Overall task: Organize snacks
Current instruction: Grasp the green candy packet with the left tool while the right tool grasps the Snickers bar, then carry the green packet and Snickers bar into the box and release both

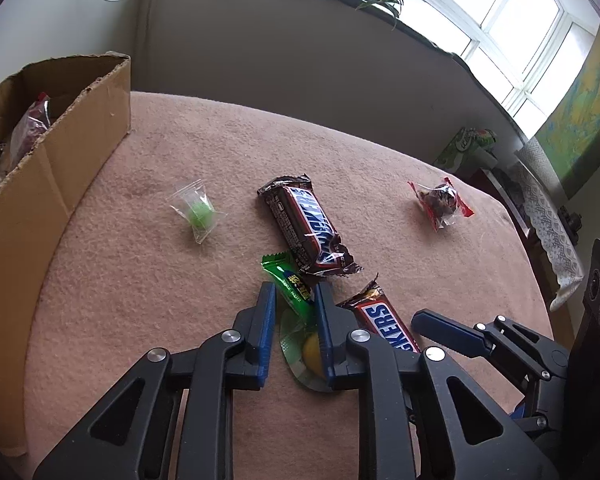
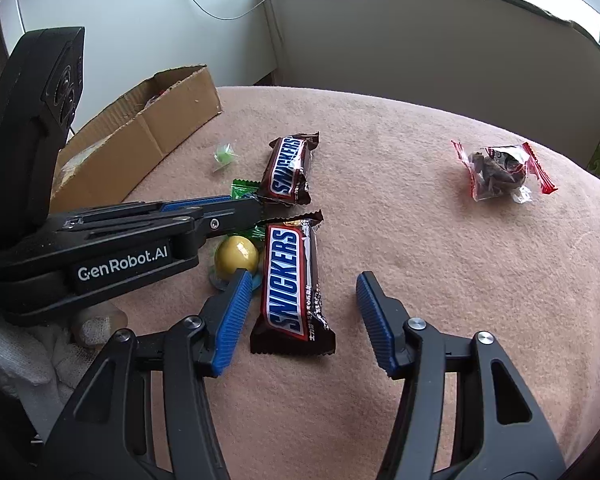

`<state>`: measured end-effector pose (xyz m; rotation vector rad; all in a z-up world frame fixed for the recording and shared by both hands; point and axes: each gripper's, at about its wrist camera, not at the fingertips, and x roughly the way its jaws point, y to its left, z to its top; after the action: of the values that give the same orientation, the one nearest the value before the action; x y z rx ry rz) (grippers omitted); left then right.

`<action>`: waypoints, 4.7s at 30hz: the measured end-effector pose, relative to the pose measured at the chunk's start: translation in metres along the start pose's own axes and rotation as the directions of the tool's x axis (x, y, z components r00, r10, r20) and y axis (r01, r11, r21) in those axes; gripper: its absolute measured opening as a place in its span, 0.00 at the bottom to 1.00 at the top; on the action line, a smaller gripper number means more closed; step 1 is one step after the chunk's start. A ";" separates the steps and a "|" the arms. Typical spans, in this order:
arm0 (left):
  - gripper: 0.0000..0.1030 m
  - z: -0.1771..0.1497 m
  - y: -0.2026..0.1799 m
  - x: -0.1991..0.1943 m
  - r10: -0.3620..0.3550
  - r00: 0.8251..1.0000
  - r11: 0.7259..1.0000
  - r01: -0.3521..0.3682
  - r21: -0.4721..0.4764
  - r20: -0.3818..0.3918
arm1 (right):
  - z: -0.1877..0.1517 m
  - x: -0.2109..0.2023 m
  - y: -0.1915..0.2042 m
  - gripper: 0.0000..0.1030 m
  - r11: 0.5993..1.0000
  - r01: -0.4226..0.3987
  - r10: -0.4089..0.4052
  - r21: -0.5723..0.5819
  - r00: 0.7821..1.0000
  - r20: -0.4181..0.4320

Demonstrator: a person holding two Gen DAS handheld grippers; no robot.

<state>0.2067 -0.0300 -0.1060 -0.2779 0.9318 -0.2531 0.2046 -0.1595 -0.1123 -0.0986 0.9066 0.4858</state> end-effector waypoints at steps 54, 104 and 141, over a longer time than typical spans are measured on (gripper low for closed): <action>0.05 0.010 0.038 -0.126 0.078 0.956 0.996 -0.059 -0.074 0.282 | 0.051 -0.064 0.037 0.29 0.998 -0.056 0.059 -0.021 0.980 0.190; 0.05 0.048 0.162 -0.140 0.290 0.911 0.950 -0.235 -0.207 0.294 | 0.181 0.078 0.178 0.29 0.959 -0.089 0.111 -0.270 0.992 0.067; 0.27 0.047 0.147 -0.156 0.323 0.903 0.938 -0.265 -0.223 0.284 | 0.180 0.034 0.166 0.86 0.971 -0.036 0.074 -0.236 0.986 0.153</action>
<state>0.1697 0.1650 -0.0127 -0.3274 0.6640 0.1565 0.2799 0.0515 -0.0068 -0.2452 0.6931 0.6421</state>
